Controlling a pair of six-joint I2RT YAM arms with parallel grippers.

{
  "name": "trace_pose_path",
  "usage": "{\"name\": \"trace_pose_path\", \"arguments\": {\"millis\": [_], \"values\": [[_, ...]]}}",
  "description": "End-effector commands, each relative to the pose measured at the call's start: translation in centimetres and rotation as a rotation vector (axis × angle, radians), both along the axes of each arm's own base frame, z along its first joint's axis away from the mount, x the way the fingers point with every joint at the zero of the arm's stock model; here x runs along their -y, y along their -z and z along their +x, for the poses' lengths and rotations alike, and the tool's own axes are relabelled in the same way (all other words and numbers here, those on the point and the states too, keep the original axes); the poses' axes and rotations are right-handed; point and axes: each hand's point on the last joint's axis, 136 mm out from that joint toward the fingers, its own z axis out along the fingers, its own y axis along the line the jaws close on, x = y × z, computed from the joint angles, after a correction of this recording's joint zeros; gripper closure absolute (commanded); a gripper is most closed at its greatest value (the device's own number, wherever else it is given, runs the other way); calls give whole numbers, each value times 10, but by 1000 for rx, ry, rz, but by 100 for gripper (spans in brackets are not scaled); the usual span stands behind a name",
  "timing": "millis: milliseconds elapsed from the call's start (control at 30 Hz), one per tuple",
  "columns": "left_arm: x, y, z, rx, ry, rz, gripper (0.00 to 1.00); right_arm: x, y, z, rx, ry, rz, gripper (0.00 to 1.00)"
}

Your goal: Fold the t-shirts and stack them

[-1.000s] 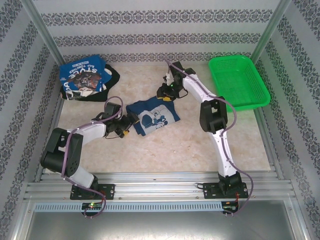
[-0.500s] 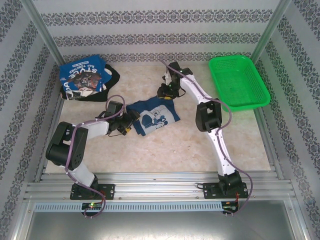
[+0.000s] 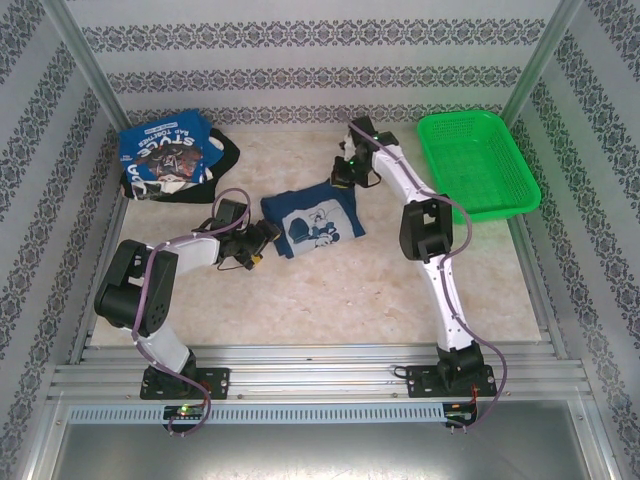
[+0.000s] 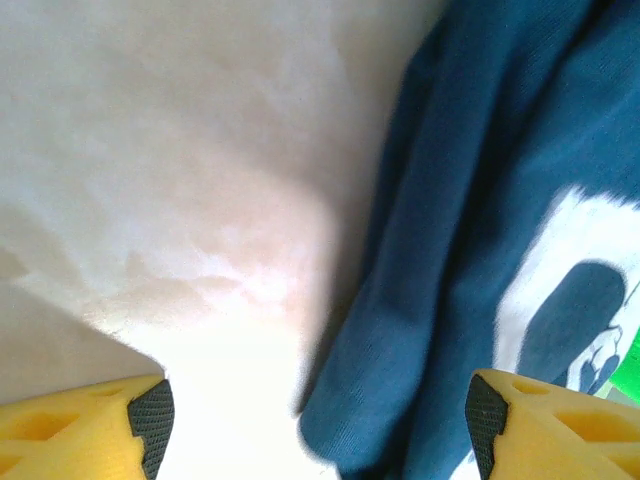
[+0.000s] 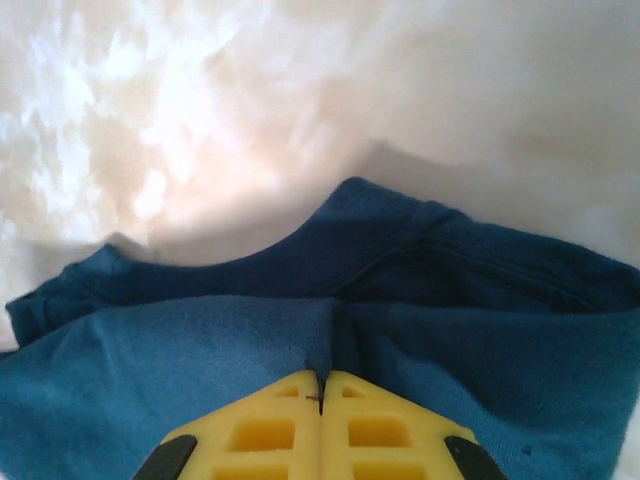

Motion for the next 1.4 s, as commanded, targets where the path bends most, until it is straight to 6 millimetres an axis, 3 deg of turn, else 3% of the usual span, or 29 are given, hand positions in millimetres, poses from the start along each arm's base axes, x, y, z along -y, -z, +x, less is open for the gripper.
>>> {"name": "trace_pose_path", "arguments": {"millis": [0,33,67,200,333,500,600,800,933,1000,1100,1200,1300,1367], "values": [[13,8,34,109,9,-1,21,19,-20,8,30,74,-9,80],[15,7,37,116,11,-5,21,21,-16,8,17,78,-12,65],[18,4,40,127,12,-15,21,20,-13,5,4,73,-2,58],[29,-10,51,181,22,-30,19,24,-32,3,40,80,18,51],[37,-27,64,252,12,-42,18,32,-80,-9,120,70,90,42],[51,-25,85,230,66,15,17,40,-127,-54,186,22,168,26],[62,-18,99,195,104,67,17,43,-144,-89,192,1,227,24],[89,-7,129,197,167,106,17,44,-152,-154,164,-26,302,23],[100,4,140,157,204,128,22,51,-148,-181,140,-22,330,23],[103,17,138,109,227,155,30,55,-147,-187,131,-14,339,24],[106,33,130,40,268,196,56,57,-153,-192,137,-10,351,25],[104,36,130,15,320,266,81,58,-161,-195,151,-3,364,25],[95,16,144,59,369,369,100,57,-170,-196,168,5,379,25],[85,-9,157,106,409,455,100,58,-175,-197,187,8,386,24]]}}
